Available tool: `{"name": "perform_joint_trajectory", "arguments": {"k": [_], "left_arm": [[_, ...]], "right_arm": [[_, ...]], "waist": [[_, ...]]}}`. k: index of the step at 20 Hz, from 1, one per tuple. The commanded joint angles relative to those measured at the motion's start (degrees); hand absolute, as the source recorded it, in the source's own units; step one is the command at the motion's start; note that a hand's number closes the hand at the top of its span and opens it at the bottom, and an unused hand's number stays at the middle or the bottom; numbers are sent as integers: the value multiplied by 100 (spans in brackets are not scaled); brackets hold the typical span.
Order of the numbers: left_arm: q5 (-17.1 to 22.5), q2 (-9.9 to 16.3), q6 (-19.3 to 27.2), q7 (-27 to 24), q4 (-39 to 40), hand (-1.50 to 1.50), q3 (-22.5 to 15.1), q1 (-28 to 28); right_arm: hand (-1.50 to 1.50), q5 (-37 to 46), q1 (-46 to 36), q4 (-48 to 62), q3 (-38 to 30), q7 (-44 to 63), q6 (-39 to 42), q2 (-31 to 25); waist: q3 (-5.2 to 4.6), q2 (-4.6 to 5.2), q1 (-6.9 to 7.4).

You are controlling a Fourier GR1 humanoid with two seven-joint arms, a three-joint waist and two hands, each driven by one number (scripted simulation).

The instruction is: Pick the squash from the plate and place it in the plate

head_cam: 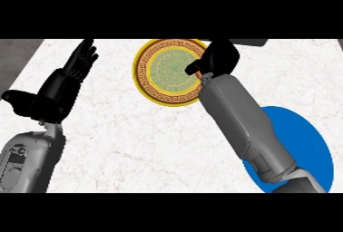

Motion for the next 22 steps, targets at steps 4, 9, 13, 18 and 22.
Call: {"name": "perform_joint_trajectory", "arguments": {"k": [4,9,13,18,22], "left_arm": [[-15,-46,-39,11,64,0,-49,-159],[-50,52,-22,18,43,0,45,-193],[81,149,-146,-60,21,0,172,-16],[24,109,-116,71,131,0,136,26],[-90,2,77,-95,69,0,181,210]], "right_arm": [[-150,-607,-306,559,-414,-247,-1592,47],[-150,-390,-615,822,-499,-296,-2634,48],[-150,-665,-645,733,-607,-508,-3476,48],[-150,-998,-617,787,-266,-521,-4255,48],[-150,-1340,-173,522,261,-502,-4662,48]], "waist": [[9,31,54],[1,6,25],[1,-36,54],[-4,-136,-153],[-3,-211,-390]]}}
